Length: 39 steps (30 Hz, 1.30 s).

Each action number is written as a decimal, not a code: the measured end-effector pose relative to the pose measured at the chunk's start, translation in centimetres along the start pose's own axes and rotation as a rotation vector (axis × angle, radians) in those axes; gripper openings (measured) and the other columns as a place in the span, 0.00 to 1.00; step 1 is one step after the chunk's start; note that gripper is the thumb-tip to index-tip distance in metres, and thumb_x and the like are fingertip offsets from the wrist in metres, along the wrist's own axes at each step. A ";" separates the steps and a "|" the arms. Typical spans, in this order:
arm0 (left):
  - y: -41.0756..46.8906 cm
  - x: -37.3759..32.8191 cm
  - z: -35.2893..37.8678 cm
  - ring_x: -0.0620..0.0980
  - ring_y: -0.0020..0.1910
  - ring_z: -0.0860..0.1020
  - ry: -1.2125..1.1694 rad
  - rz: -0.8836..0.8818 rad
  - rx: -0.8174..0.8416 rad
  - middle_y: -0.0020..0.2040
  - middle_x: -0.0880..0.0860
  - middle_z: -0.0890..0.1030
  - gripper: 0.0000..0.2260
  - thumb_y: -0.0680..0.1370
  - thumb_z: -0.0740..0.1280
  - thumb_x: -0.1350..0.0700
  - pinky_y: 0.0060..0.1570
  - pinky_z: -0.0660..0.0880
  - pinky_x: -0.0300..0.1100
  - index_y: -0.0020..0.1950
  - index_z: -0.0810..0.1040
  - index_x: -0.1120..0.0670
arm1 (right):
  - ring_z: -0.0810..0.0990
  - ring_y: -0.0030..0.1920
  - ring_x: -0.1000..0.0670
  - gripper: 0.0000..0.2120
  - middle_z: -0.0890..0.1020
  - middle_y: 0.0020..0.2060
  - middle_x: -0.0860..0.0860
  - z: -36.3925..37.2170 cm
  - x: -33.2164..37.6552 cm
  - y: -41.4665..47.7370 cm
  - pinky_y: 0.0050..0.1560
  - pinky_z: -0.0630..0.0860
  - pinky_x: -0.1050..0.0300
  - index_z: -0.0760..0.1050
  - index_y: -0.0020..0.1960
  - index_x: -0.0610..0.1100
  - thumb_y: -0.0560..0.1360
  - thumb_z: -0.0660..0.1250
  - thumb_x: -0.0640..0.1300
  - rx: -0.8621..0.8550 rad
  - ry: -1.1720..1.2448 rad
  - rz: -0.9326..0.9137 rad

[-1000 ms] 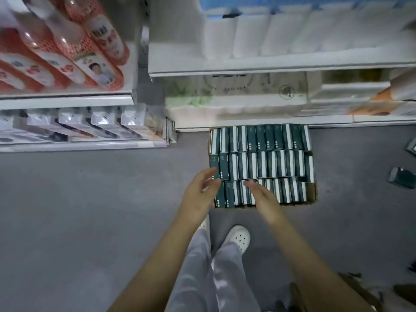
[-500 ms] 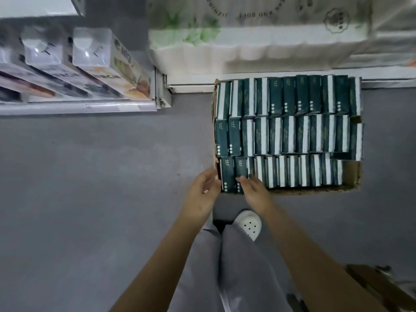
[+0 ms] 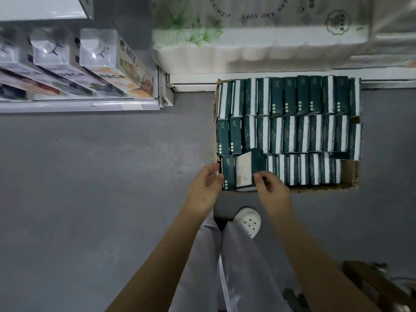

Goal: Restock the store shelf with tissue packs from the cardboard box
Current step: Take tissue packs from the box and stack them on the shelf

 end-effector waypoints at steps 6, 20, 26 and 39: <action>-1.1 -0.8 0.2 0.45 0.61 0.74 -0.103 -0.089 0.019 0.63 0.44 0.74 0.18 0.79 0.66 0.46 0.66 0.70 0.47 0.67 0.69 0.46 | 0.78 0.37 0.56 0.09 0.80 0.35 0.52 -2.2 3.1 -1.3 0.40 0.75 0.66 0.74 0.42 0.42 0.73 0.70 0.30 0.143 0.362 0.027; 2.1 1.1 -3.8 0.49 0.48 0.81 -0.462 -0.229 -0.155 0.54 0.52 0.81 0.18 0.80 0.66 0.55 0.47 0.80 0.44 0.68 0.68 0.56 | 0.72 0.66 0.49 0.14 0.73 0.65 0.50 3.6 2.0 2.2 0.61 0.63 0.62 0.77 0.61 0.54 0.83 0.57 0.42 0.444 -0.039 0.104; 4.1 2.5 -4.6 0.47 0.47 0.82 -0.444 -0.219 -0.151 0.53 0.51 0.81 0.18 0.80 0.65 0.55 0.44 0.80 0.42 0.69 0.68 0.56 | 0.73 0.57 0.45 0.18 0.69 0.67 0.41 9.2 -1.1 4.3 0.54 0.66 0.57 0.71 0.70 0.47 0.83 0.54 0.48 0.576 -0.375 0.121; -0.8 -3.6 -5.4 0.48 0.48 0.82 -0.488 -0.188 -0.163 0.51 0.50 0.81 0.19 0.79 0.67 0.52 0.49 0.79 0.45 0.66 0.64 0.46 | 0.76 0.38 0.53 0.08 0.80 0.46 0.47 1.2 4.8 -0.9 0.38 0.69 0.62 0.77 0.56 0.50 0.79 0.64 0.41 0.142 -0.094 0.029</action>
Point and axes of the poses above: each hand's wrist, its own y-axis towards the middle knuckle, its own z-axis out of the palm, x = y × z, the point moved 4 cm from there along y, towards the middle knuckle
